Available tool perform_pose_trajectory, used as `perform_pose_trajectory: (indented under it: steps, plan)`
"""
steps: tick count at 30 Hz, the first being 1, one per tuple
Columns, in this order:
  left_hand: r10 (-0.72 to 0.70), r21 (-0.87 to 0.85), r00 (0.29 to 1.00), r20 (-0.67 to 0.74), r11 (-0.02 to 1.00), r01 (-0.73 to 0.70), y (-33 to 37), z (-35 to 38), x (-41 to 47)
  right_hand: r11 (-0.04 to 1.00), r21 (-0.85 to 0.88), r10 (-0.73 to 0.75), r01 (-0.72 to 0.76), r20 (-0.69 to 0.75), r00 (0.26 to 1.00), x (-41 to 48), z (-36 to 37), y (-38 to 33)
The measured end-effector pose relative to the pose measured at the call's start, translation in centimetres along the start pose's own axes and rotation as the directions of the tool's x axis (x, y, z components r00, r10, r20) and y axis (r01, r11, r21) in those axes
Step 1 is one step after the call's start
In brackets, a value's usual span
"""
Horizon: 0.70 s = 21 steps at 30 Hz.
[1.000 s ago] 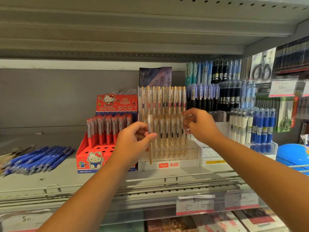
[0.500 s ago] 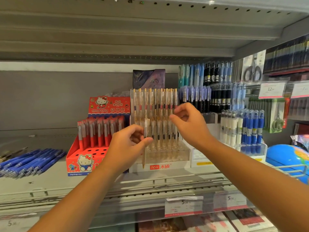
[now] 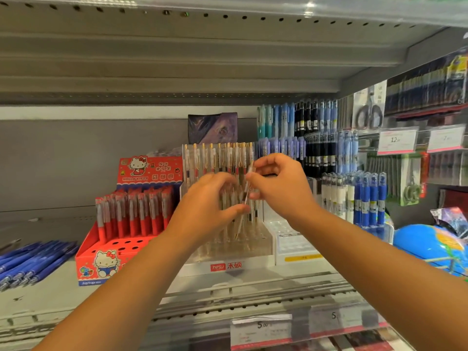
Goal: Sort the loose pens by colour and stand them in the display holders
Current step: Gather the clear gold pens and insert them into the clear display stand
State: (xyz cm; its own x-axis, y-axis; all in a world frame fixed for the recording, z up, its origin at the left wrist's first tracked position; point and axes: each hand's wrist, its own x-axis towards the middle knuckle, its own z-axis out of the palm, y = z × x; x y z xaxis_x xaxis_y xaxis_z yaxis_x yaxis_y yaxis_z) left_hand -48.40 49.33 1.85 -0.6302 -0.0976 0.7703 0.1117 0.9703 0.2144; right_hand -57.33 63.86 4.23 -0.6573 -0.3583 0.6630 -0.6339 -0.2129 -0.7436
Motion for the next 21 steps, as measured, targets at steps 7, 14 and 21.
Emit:
perform_pose_trajectory:
  steps: [7,14,21]
  plan:
    - [-0.043,0.337,0.991,0.124,0.942,-0.001,-1.6,1.1,1.3,0.992,-0.125,-0.023,0.012,-0.087,0.996,2.6,-3.1,2.2]
    - [0.001,0.376,0.992,0.122,0.925,-0.048,-2.6,1.8,1.0,0.957,-0.289,-0.029,0.014,-0.046,0.999,3.1,-2.8,4.8]
    - [0.049,0.459,0.993,0.108,0.884,-0.094,-2.5,2.2,0.6,0.919,-0.393,0.021,0.007,0.066,0.998,2.6,-1.3,6.3]
